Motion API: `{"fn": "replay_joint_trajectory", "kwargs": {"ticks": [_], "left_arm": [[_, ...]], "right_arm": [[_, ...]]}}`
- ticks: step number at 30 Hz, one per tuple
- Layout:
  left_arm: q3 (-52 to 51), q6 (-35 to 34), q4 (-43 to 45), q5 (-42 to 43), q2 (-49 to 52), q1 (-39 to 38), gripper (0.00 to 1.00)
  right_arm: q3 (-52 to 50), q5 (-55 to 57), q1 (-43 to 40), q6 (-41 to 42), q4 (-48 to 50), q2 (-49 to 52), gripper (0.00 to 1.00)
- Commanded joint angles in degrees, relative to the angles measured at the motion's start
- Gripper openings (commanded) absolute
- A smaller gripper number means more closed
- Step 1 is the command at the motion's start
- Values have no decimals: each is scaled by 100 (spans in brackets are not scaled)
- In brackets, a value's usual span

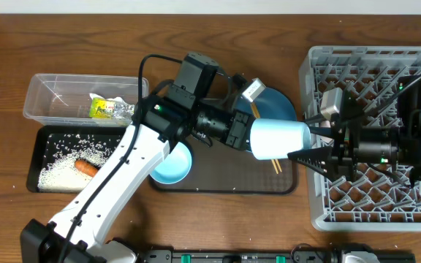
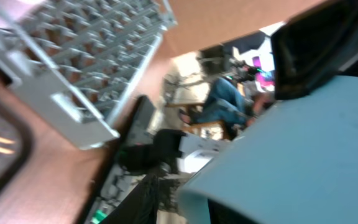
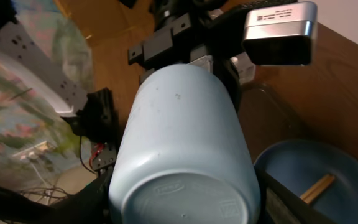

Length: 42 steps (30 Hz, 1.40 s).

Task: Sort waste into correct bins and load items into the dishwasher rack
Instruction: 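Hold the light-blue cup out and grasp it with the right gripper, then release the left gripper and carry the cup right into the rack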

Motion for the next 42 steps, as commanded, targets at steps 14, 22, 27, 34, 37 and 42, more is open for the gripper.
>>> {"fn": "replay_joint_trajectory", "kwargs": {"ticks": [14,22,27,34,37,42], "left_arm": [[-85,136,-647,-2914,39,909,36],[-85,136,-1698,-4865,39,1005,48],[-85,136,-2059,-5615,39,1005,71],[-85,133,-2055,-5613,39,1005,96],[-85,133,-2055,-5613,39,1005,97],[-85,136,-2055,-5613,39,1005,100]], "right_arm": [[138,284,-118,920,319,-35,27],[138,2741,-122,3285,621,-35,22],[138,4887,-122,4981,463,-35,21],[138,5250,-122,5381,50,-35,21],[138,5600,-122,5606,-251,-35,21],[138,6065,-122,5768,-732,-35,18]]}}
